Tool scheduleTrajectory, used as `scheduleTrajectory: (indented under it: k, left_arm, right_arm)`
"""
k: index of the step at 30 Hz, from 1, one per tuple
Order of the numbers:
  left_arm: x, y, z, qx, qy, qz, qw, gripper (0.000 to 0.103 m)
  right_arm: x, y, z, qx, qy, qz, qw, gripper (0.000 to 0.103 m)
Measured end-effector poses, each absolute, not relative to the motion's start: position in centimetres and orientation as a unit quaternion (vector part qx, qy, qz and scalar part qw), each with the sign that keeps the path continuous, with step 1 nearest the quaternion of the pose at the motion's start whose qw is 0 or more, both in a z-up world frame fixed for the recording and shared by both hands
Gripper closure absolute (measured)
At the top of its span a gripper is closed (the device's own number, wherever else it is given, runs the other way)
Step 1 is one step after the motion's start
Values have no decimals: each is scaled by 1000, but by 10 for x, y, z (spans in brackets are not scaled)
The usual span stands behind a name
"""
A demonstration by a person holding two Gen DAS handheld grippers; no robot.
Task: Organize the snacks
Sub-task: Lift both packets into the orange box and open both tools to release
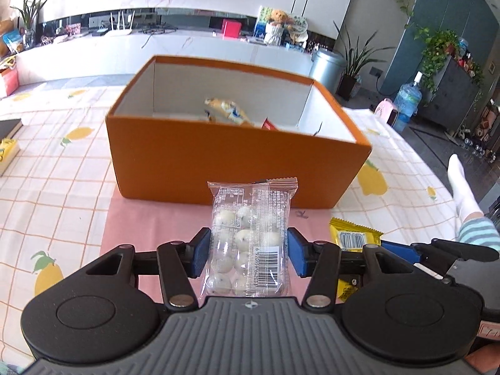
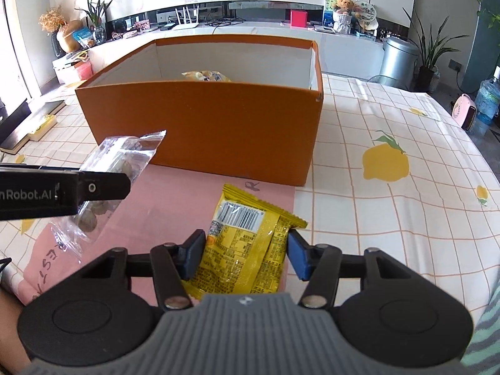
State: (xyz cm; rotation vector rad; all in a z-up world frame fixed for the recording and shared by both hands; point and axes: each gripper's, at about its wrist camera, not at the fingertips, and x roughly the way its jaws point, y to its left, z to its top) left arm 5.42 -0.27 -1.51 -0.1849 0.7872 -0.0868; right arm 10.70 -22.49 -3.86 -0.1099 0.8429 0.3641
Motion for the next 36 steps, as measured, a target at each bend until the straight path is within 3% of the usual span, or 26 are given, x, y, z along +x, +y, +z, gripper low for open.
scheduleTrajectory:
  k: [21, 36]
  left_arm:
    - [96, 10, 65, -72, 308, -27, 948, 44]
    - [157, 28, 57, -57, 317, -22, 946, 44]
  right_arm:
    - [133, -190, 66, -122, 289, 223, 923, 49]
    - [218, -153, 64, -154, 295, 218, 917, 49]
